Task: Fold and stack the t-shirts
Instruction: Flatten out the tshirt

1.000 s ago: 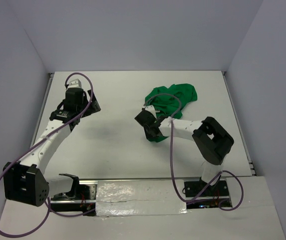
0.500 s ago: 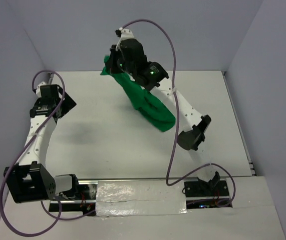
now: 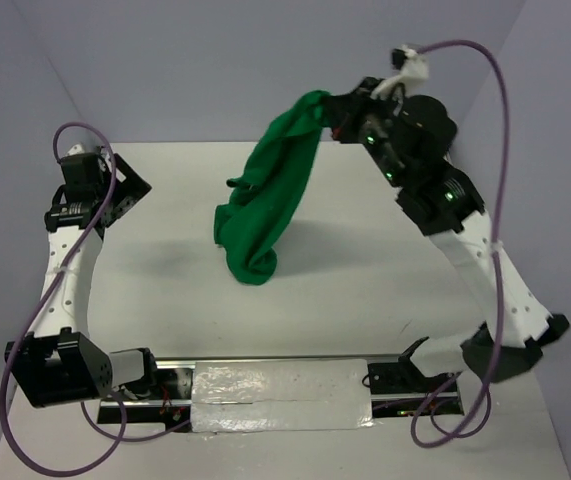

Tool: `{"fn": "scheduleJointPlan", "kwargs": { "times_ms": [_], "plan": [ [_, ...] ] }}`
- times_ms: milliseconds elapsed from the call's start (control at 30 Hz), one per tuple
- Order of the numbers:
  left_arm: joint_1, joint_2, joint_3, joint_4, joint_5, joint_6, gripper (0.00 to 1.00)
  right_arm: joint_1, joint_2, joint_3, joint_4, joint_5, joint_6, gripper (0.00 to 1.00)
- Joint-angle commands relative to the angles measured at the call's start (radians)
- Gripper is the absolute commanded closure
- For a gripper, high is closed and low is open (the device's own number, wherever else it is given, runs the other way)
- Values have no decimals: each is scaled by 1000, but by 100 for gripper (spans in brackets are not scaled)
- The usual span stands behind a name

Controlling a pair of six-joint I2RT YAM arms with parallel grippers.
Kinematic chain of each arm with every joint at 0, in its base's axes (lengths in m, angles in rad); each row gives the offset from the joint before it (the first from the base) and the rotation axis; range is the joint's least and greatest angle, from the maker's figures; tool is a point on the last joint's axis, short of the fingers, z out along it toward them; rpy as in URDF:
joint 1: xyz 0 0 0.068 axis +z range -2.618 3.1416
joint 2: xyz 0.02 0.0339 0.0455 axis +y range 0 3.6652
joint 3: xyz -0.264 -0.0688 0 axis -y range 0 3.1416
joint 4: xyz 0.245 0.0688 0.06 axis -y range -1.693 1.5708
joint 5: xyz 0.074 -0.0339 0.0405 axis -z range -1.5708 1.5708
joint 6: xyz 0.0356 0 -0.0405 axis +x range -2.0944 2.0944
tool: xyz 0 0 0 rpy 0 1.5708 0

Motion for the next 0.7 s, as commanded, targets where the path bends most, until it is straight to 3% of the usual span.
{"fn": "scheduleJointPlan", "kwargs": {
  "times_ms": [0, 133, 233, 267, 433, 667],
  "plan": [
    [-58, 17, -33, 61, 149, 21, 3, -113, -160, -264, 34, 126, -41, 100],
    [-205, 115, -84, 56, 132, 3, 3, -277, -294, -710, -6, 82, 91, 100],
    [-372, 178, -111, 60, 84, -26, 2, -379, -341, -910, -56, 30, 169, 100],
    [-440, 192, -119, 60, 73, -39, 2, -396, -345, -941, -70, 21, 187, 100],
    [-575, 241, -246, 127, 125, -141, 3, -442, -409, -1080, -67, -7, 215, 100],
    [-784, 325, -277, 265, 100, -258, 4, -447, -395, -1032, -66, -4, 198, 100]
  ]
}}
